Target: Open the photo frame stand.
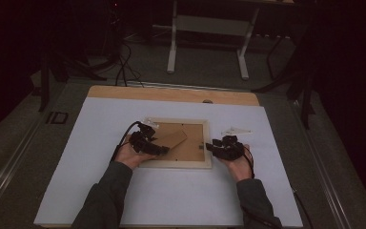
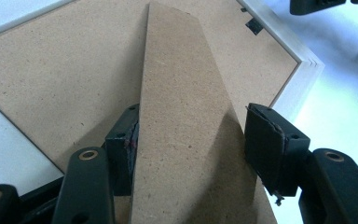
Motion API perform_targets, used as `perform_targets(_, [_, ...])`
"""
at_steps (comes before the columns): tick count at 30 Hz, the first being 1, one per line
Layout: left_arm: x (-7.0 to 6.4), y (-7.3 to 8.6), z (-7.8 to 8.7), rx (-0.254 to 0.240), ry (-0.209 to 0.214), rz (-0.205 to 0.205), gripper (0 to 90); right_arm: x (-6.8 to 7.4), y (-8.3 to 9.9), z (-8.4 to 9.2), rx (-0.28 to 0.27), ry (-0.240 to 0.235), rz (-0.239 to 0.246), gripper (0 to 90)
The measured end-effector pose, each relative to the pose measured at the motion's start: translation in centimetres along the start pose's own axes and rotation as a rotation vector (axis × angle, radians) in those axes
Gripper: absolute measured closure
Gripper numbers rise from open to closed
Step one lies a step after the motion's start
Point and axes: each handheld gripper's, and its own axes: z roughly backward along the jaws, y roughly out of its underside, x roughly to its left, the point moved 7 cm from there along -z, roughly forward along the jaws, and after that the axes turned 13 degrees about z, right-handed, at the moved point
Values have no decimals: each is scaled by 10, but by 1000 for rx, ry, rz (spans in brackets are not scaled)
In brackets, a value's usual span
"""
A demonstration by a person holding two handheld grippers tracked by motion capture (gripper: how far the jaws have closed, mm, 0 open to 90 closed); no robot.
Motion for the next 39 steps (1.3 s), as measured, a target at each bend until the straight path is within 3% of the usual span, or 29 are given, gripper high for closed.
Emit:
perform_targets(10, [-6,-1,6,-28,-23,-45,422,-4,-14,-5,-2,6,8,584])
perform_targets(20, [-15,-2,14,-60,-65,-111,422,-13,-21,-7,-6,8,-27,557])
perform_targets(32, [-29,2,22,-120,-125,-202,422,-13,-27,-7,-8,-2,-47,476])
perform_targets(39, [-32,3,26,-161,-126,-233,421,-16,-33,-7,-13,-7,-62,432])
